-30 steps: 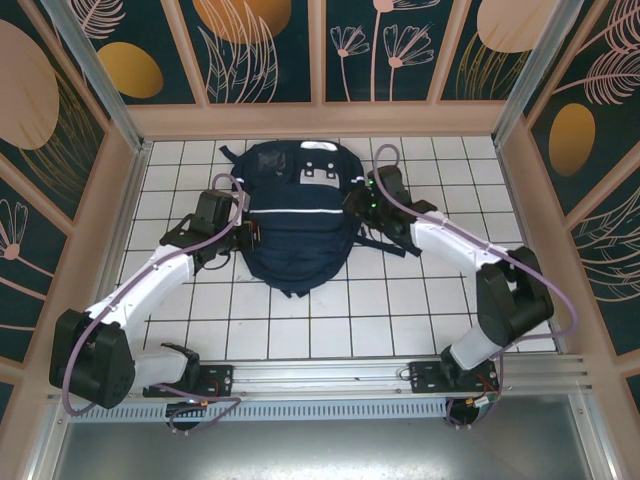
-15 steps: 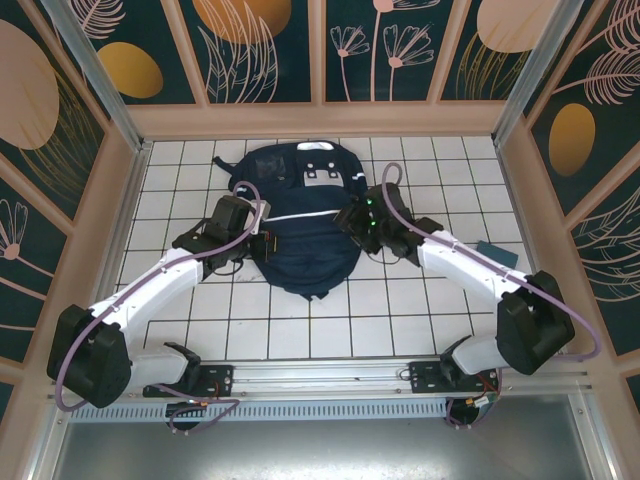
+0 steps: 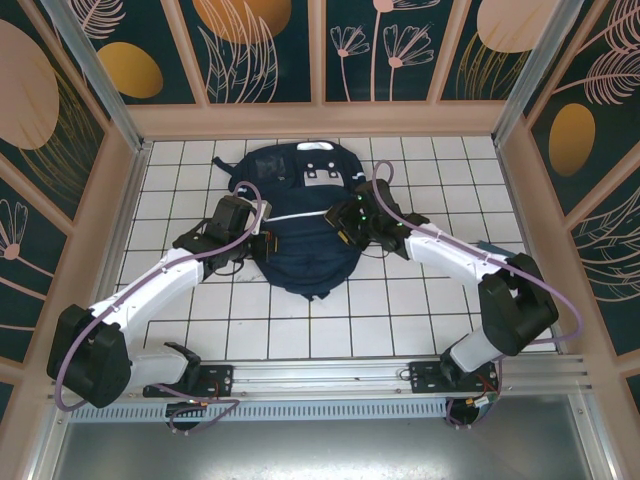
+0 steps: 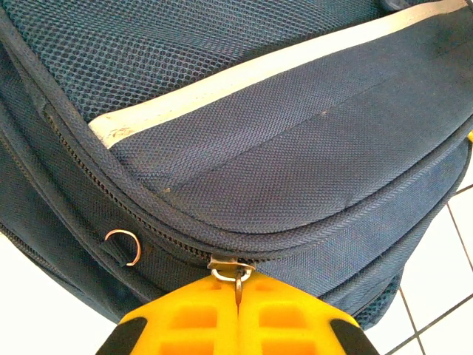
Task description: Pack the student bag
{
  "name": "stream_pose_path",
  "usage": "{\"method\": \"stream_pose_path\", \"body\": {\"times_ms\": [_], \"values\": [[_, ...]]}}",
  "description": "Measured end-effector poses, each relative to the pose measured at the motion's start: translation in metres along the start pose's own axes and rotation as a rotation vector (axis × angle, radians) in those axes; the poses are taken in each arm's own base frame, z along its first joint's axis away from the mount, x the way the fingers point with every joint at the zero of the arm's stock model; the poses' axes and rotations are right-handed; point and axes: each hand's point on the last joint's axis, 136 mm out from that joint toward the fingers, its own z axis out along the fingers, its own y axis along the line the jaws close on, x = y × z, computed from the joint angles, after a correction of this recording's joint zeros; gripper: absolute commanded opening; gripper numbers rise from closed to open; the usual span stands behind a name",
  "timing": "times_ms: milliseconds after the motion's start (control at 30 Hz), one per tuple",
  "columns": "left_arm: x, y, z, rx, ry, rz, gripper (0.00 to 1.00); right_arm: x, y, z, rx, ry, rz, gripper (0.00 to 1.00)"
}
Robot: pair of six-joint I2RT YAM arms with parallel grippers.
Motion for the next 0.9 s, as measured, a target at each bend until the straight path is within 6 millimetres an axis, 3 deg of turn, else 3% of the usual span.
{"method": "stream_pose_path", "body": {"times_ms": [400,567,633,900], "values": [[0.001,0.013,0.004,-0.083,0.013,0.019,0.0,-0.006,0.018,-0.006,-0.105,-0.034,0.019,0.37],[0.002,0.016,0.006,-0.099,0.016,0.02,0.0,-0.005,0.012,-0.001,-0.132,-0.033,0.103,0.09],[0.002,0.021,0.006,-0.127,0.015,0.022,0.0,-0.006,0.009,0.002,-0.13,-0.033,0.132,0.04],[-0.009,0.042,0.001,-0.286,-0.038,0.031,0.0,-0.009,0.001,0.003,-0.105,-0.058,0.165,0.0]]}}
